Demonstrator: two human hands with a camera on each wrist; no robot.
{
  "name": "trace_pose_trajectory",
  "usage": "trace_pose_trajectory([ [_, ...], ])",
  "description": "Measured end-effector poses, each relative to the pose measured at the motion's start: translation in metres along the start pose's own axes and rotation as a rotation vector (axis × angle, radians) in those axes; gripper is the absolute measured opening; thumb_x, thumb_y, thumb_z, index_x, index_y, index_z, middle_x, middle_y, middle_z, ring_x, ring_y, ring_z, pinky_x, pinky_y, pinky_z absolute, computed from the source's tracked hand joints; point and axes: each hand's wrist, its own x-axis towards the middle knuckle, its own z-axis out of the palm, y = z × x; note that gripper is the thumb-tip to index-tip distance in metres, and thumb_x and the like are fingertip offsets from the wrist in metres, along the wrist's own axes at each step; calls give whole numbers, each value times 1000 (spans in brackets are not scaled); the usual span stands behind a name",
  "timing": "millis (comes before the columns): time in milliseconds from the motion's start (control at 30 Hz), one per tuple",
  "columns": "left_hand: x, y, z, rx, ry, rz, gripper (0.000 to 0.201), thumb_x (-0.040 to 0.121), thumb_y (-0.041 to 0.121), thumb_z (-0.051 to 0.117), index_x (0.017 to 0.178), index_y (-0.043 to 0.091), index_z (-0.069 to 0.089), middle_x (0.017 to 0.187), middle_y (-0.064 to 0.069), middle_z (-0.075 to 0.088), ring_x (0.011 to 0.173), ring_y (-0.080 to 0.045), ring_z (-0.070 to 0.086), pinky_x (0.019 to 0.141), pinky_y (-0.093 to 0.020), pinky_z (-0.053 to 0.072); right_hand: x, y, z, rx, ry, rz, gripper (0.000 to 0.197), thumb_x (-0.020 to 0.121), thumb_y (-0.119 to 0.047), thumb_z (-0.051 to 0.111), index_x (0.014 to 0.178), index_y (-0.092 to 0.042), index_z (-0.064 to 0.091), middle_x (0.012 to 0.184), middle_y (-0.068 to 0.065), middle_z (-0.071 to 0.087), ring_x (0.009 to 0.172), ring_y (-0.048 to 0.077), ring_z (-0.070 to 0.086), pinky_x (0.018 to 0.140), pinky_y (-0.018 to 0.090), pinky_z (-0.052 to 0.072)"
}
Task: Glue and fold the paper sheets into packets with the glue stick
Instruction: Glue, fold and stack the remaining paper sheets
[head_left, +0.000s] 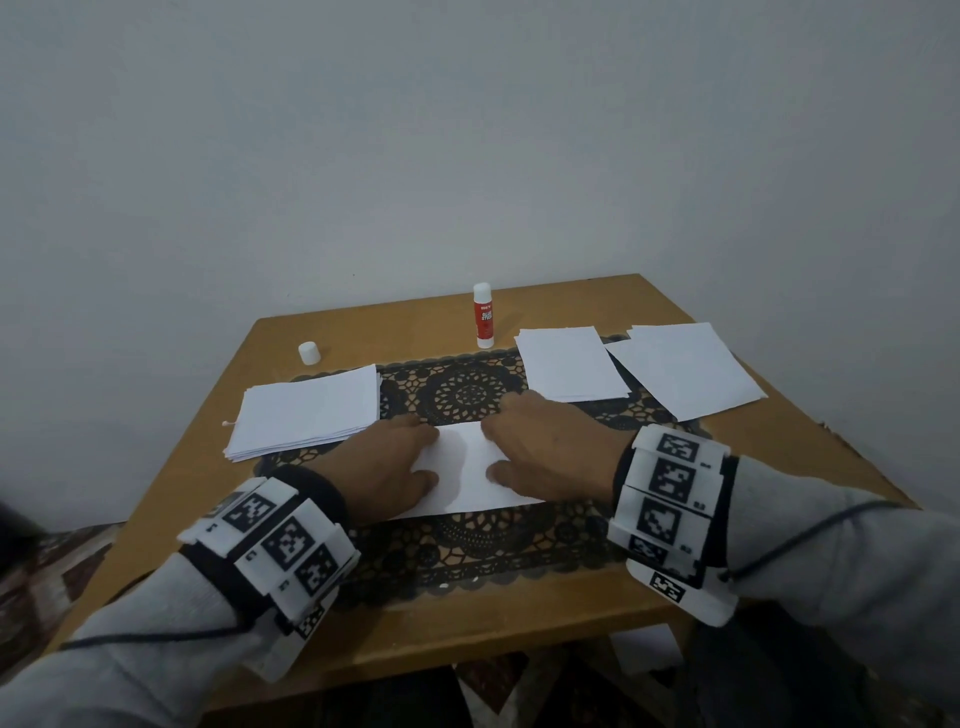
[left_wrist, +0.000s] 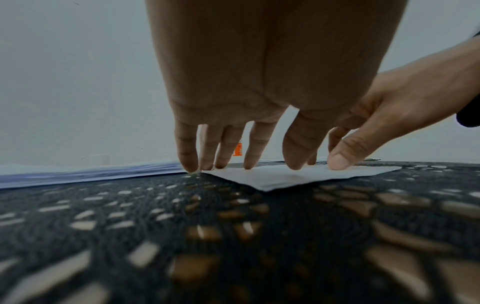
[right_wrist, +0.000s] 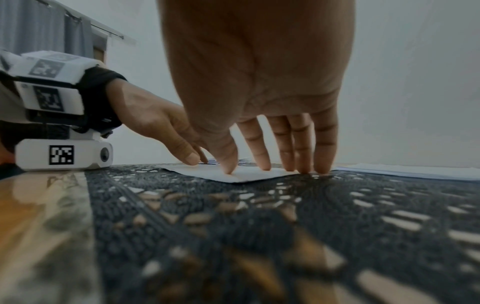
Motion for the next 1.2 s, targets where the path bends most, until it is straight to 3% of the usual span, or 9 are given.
trace_pose_trajectory([
  [167,3,-4,3,6,15,-46,53,95,37,49,142,19,34,145,-4,37,131,-21,36,109,-35,33,-1,-5,0,47,-38,-117,46,91,-43,61,131,-21,54,126,10,49,118,27,47,95,44,47],
  [367,4,-6,5,0,3,-108,61,96,40,46,148,17,23,149,-5,31,135,-24,32,112,-41,30,0,2,1,7,-35,48,44,97,-41,51,128,-10,48,129,13,47,119,29,42,89,36,41],
  [700,4,-6,5,-11,82,-112,50,94,38,49,139,21,34,142,-7,38,129,-25,34,107,-40,35,1,2,1,43,-30,62,43,96,-38,52,128,-11,44,132,13,43,121,30,40,92,38,40],
  [1033,7,-9,5,-66,56,-153,55,91,42,55,138,22,34,143,-7,29,131,-27,27,106,-41,33,10,12,2,128,-29,116,46,92,-43,58,125,-12,46,131,12,43,121,29,38,89,38,40],
  [1200,8,-12,5,-130,71,-184,57,87,42,61,134,22,37,138,-8,32,128,-27,28,104,-40,34,10,17,1,139,-20,120,50,90,-45,60,125,-12,47,129,13,45,119,28,40,90,39,41],
])
